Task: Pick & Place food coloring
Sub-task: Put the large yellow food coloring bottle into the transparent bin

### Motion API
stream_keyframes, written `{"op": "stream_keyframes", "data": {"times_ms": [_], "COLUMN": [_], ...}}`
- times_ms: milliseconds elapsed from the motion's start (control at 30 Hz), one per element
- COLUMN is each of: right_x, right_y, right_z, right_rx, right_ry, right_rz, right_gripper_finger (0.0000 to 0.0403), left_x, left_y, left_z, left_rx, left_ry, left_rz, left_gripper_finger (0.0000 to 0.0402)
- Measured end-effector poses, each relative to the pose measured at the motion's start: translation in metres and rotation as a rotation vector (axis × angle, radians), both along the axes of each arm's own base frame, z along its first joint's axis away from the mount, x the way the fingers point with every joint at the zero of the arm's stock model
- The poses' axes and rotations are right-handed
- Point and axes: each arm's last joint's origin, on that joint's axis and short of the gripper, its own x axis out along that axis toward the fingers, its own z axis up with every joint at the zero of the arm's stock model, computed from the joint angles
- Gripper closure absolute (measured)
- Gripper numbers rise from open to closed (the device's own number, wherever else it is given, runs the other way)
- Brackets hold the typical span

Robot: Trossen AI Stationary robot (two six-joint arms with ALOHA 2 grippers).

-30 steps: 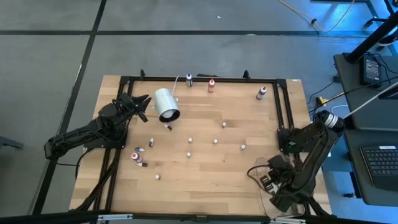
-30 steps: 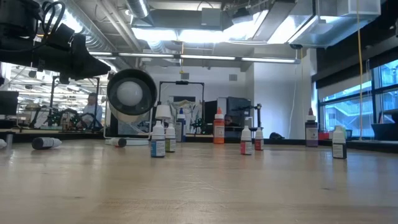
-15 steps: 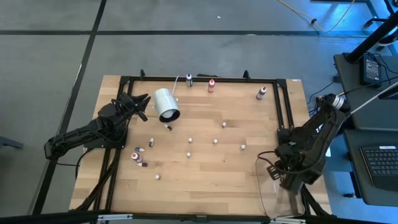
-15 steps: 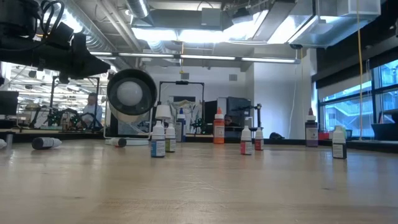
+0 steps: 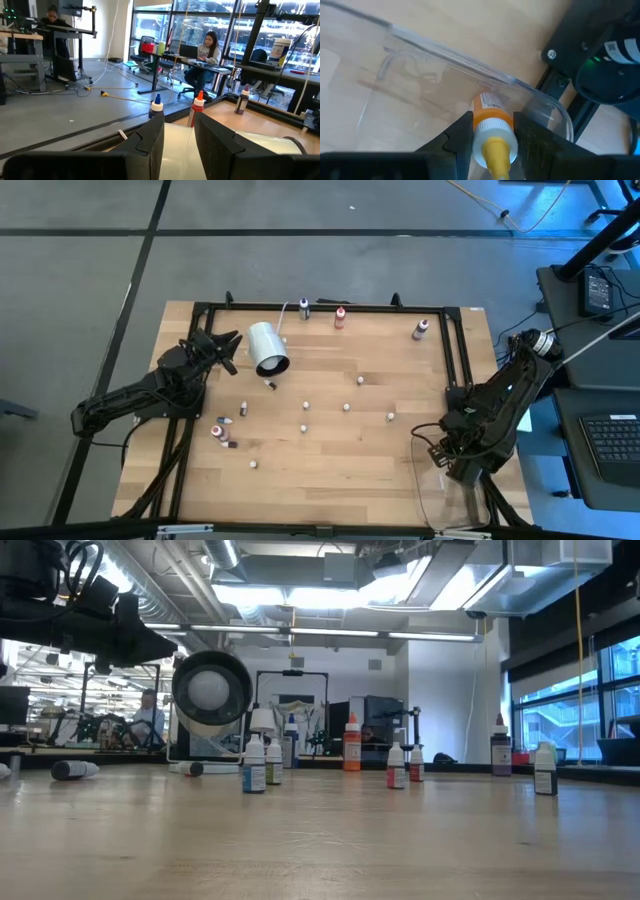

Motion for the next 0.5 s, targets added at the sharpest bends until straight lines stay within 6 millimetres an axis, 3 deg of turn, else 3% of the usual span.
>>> {"op": "stream_keyframes", "data": {"times_ms": [500], "right_x": [0.0003], "right_y": [0.0001], "right_z": [-0.0001], "right_rx": [-0.001], "right_ry": [-0.006], "right_rz": [0.001], "right_gripper_finger": [0.0261], "left_x": [0.0000], "left_y": [0.0000], "left_z": [0.0000], "left_rx": [0.000], "left_ry": [0.000], "left_rz": [0.000], "left_gripper_finger": [0.0297]}}
